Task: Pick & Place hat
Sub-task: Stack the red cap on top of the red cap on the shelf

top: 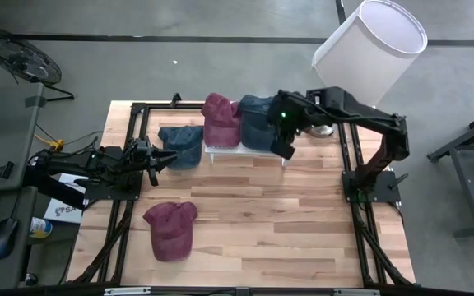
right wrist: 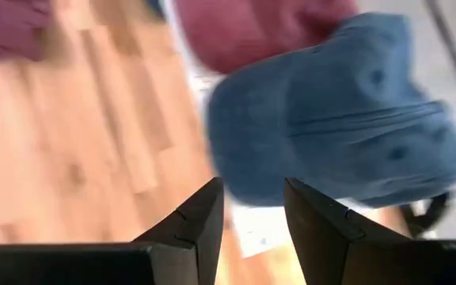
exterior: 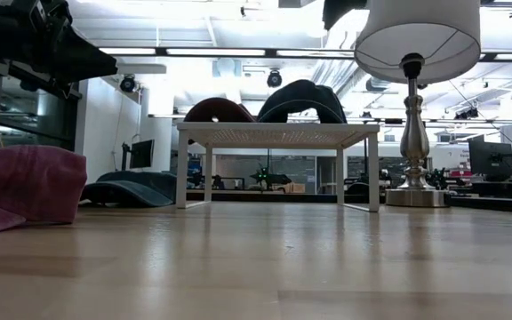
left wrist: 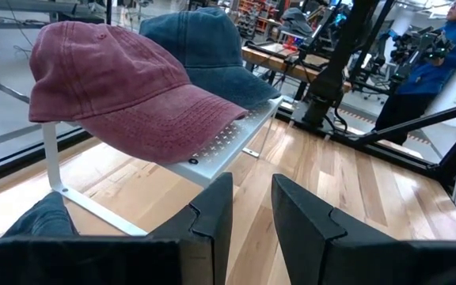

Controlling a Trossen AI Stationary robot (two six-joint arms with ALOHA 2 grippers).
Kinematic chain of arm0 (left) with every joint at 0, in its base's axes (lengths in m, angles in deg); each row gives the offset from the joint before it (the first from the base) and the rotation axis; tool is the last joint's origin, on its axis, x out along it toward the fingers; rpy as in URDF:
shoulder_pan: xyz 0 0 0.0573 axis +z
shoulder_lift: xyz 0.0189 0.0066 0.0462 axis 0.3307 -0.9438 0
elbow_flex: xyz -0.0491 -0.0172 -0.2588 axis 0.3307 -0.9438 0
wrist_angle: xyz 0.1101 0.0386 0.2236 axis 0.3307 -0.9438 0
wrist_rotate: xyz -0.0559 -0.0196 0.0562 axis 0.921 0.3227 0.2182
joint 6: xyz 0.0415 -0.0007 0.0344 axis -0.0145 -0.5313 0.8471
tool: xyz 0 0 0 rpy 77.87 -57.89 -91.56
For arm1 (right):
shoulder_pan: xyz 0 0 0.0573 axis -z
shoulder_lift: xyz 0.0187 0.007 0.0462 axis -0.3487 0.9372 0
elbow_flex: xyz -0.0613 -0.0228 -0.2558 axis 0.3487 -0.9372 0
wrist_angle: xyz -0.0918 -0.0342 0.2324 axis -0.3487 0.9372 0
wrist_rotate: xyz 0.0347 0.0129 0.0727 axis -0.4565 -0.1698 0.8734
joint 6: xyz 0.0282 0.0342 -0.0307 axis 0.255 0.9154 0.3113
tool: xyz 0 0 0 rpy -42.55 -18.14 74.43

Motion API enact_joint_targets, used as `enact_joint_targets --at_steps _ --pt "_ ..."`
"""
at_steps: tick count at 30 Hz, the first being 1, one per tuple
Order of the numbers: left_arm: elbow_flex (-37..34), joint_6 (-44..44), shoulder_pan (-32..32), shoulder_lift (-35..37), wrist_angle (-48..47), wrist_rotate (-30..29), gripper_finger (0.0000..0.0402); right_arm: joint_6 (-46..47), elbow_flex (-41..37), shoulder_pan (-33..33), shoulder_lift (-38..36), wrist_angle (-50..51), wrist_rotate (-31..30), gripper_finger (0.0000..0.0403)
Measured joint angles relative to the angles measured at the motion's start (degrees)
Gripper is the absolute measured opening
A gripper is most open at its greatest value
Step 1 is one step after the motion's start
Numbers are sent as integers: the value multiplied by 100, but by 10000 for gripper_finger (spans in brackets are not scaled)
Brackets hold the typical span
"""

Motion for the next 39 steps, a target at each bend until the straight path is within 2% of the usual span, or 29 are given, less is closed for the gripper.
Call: enact_joint_targets --at_steps 4,11,15,19,25,32,35,39 --pt "-1 0 1 1 0 1 90 668 0 -431 -51 47 -74 126" --pt "-1 0 -1 1 0 0 90 1632 -2 -1045 -55 112 -732 126" --pt "-1 -1 -1 -1 -2 1 90 2188 -421 -1325 -135 -127 -924 126" --pt "0 -1 0 0 -2 1 90 2637 -1424 -1570 -419 -986 -829 126" --pt "-1 -1 1 -1 -2 1 90 3060 -3332 -1904 -1108 -3190 -657 126" --pt "-1 1 -1 1 -2 -2 90 3074 -5312 -2093 -2060 -5542 -463 126" --pt "-1 0 1 1 -2 1 90 3073 -6017 -2104 -2540 -6130 -462 126" --pt "-1 1 -1 1 -2 -2 90 3066 -6817 -2103 -3247 -6438 -464 126"
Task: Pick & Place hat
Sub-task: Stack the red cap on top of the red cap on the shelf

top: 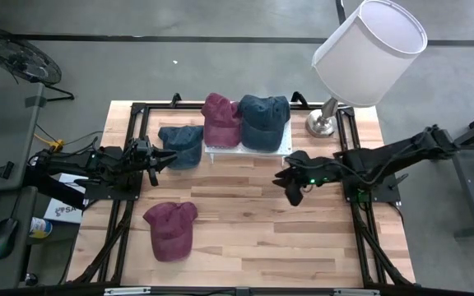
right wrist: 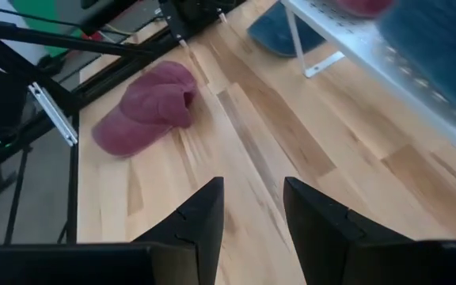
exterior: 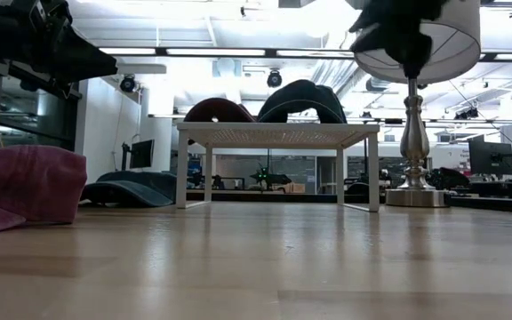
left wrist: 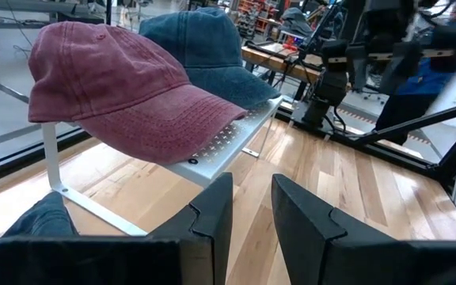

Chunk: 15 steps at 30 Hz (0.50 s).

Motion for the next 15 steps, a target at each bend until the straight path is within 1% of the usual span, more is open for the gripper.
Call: enact_joint_targets --at_steps 7,15 --pt "0 0 1 -1 0 2 90 -313 -982 4 -1244 -85 99 126" --pt "2 0 2 -2 1 1 90 -905 -1731 4 -2274 -125 167 126"
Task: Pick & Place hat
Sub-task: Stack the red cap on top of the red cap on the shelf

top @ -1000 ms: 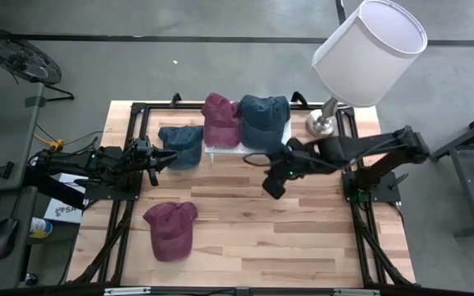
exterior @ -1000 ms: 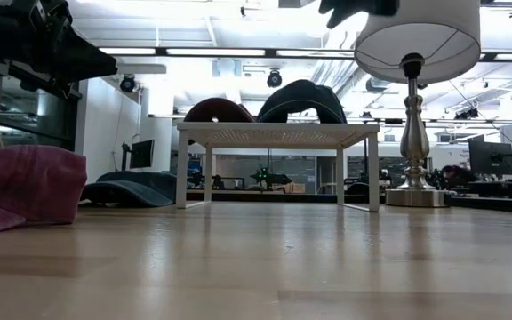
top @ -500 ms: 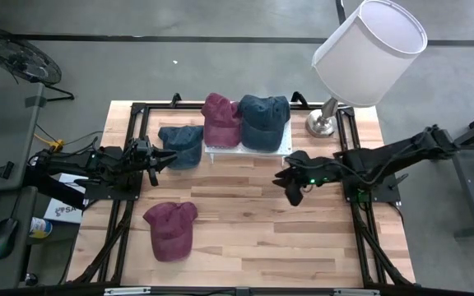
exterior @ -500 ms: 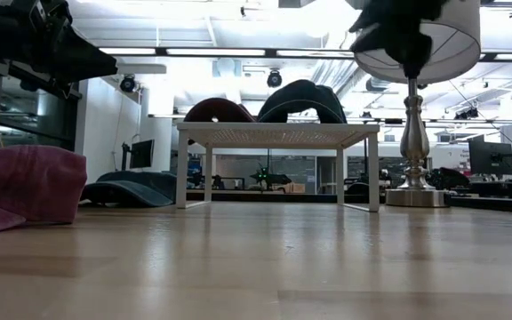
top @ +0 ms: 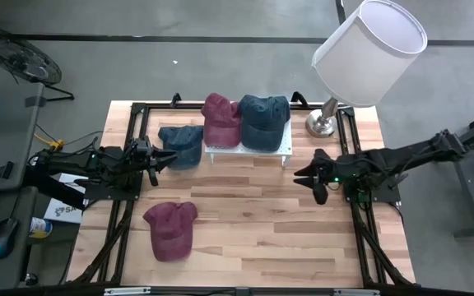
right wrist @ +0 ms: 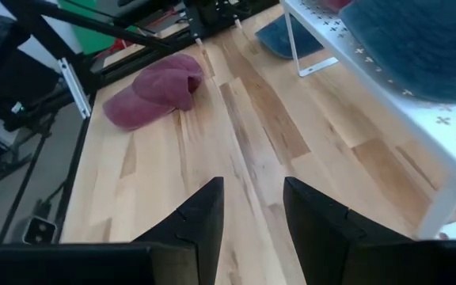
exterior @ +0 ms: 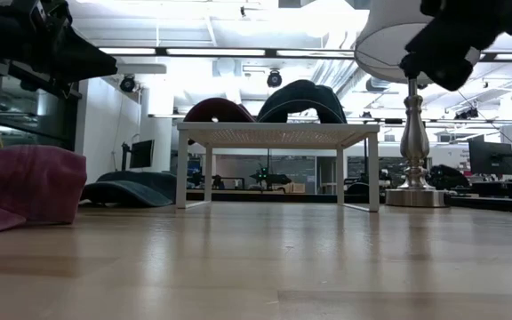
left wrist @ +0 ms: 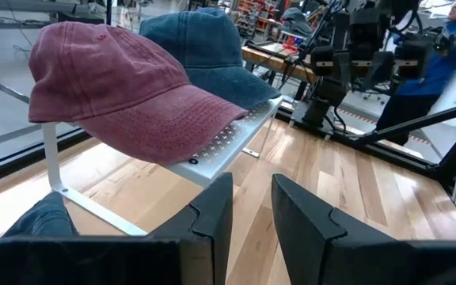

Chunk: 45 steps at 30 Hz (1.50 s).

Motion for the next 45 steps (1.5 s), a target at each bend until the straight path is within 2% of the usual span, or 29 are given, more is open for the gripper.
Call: enact_joint_targets --at_steps 9,19,36,45 --pt "-2 -2 0 2 1 -1 90 -481 -512 0 -863 -7 58 126" --pt "-2 -1 -2 0 1 0 90 -1319 -780 14 -1422 67 220 126" --pt "-2 0 0 0 -1 1 90 -1638 -917 20 -2529 673 189 126" --pt "-2 0 -2 0 1 1 90 -1641 -917 20 -2972 672 -106 126"
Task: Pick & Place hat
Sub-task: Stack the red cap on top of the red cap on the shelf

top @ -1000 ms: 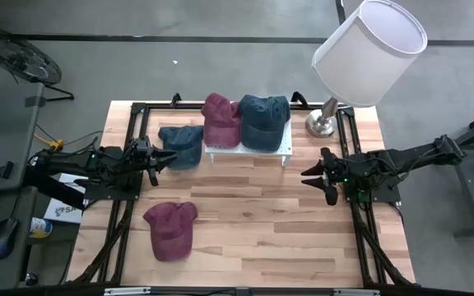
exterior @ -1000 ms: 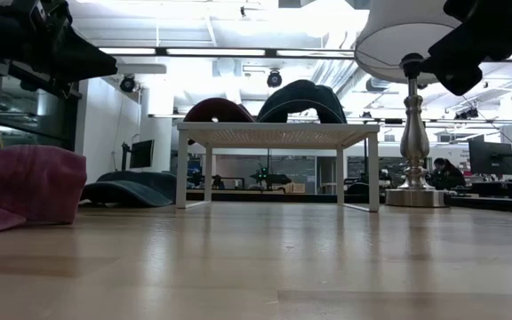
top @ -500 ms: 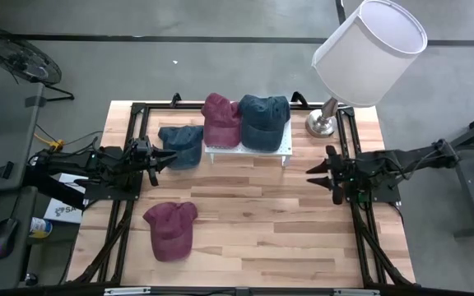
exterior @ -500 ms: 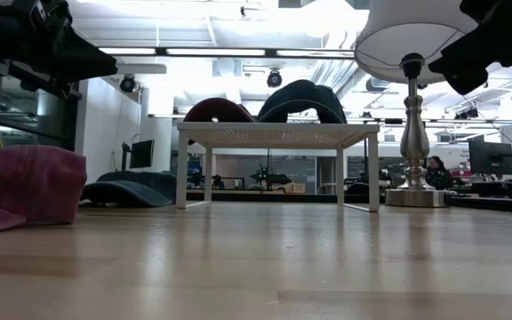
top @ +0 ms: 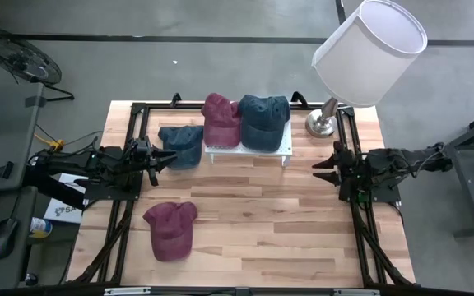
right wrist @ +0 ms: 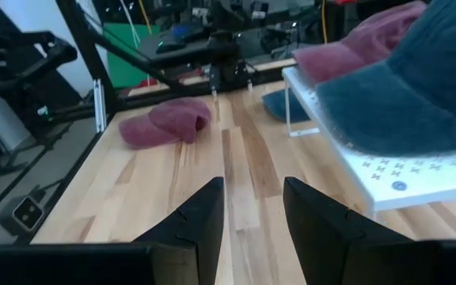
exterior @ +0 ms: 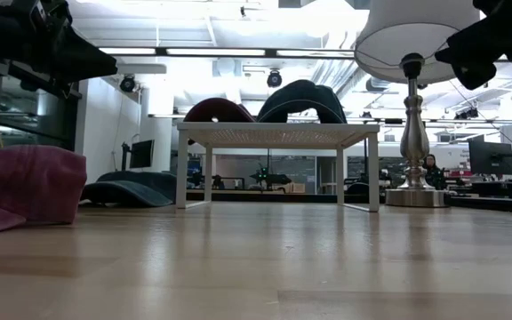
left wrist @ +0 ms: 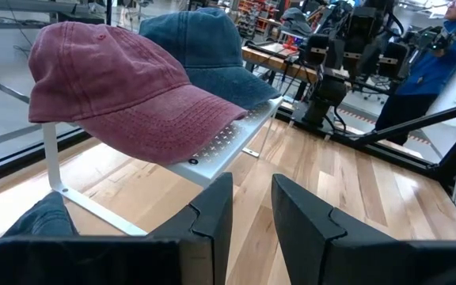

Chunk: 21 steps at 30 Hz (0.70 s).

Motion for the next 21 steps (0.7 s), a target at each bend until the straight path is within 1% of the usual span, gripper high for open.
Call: enact_joint_targets --at_steps 8,14,18,21 --pt "0 0 0 2 -1 -2 90 -392 2 10 -185 -179 -245 126" --pt "0 -1 0 0 -2 -2 90 -880 2 297 -159 -601 -221 126" --pt "1 0 0 0 0 -2 90 -918 -19 475 -159 -719 -204 126" --pt "0 -2 0 0 0 -2 90 -908 -459 557 -163 -1591 -6 126"
